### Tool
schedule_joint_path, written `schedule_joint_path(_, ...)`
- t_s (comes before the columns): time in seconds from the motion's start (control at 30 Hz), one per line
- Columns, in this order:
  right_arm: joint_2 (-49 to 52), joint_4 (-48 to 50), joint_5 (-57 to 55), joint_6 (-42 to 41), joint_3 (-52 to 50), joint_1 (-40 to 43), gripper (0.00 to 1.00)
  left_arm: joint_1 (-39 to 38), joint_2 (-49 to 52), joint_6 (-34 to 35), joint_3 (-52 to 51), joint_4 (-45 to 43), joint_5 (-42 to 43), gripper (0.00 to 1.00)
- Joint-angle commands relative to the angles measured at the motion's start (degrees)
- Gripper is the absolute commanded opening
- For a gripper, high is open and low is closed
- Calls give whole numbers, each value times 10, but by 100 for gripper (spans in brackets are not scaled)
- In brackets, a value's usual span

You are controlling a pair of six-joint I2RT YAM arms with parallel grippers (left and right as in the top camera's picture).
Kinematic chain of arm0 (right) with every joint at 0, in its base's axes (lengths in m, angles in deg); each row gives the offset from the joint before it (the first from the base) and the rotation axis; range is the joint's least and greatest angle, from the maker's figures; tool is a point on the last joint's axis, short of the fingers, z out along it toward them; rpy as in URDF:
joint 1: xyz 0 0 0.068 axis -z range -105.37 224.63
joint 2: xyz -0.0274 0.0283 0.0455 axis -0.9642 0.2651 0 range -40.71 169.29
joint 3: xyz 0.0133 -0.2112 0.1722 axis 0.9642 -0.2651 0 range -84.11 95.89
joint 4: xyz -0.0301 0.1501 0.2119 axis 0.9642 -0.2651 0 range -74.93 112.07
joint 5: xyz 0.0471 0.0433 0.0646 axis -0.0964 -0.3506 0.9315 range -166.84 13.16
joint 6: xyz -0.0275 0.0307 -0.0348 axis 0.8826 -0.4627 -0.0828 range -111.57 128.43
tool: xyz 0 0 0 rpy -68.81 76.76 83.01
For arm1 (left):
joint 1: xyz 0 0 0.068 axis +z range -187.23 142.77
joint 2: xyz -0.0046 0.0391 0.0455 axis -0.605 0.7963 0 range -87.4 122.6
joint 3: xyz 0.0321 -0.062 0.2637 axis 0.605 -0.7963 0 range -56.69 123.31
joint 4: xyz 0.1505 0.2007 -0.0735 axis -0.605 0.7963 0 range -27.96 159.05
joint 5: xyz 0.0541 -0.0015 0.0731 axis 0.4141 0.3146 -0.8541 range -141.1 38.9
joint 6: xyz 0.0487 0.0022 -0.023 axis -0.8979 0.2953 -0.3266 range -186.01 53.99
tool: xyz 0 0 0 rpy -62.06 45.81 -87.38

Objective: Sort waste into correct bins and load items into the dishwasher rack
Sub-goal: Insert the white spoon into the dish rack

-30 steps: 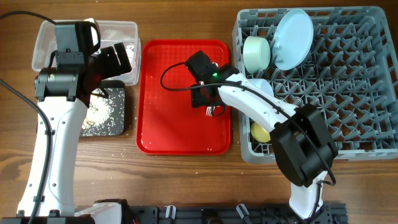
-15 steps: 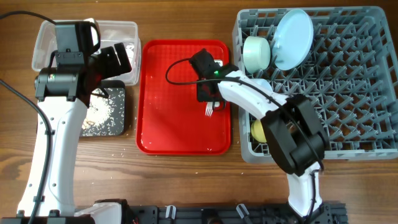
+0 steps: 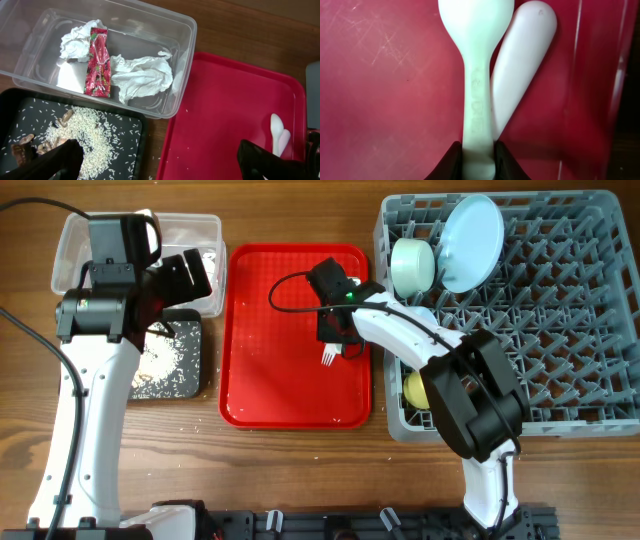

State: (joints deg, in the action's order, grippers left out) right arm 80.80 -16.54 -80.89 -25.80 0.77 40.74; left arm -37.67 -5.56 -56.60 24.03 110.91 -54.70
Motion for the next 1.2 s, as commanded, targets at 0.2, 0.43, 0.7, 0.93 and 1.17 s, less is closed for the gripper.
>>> schedule_joint_path(0.2,-29,-24,70,73,30,2,4,3,1,-9,5,-2,-6,100)
schedule_joint_path(0.43,-165,-27,34,132,30,2,4,3,1,-9,5,-2,-6,100)
schedule_joint_path(0.7,-304,-159,-116,133,30,109,4,3,1,-9,5,-2,-6,100)
schedule_joint_path(0.93,-291,-266,-134,193,-43,241,16,3,1,-9,5,-2,-6,100)
schedule_joint_path(1.17,-292,-259,-132,193,-49,246,67,3,1,-9,5,-2,-6,100)
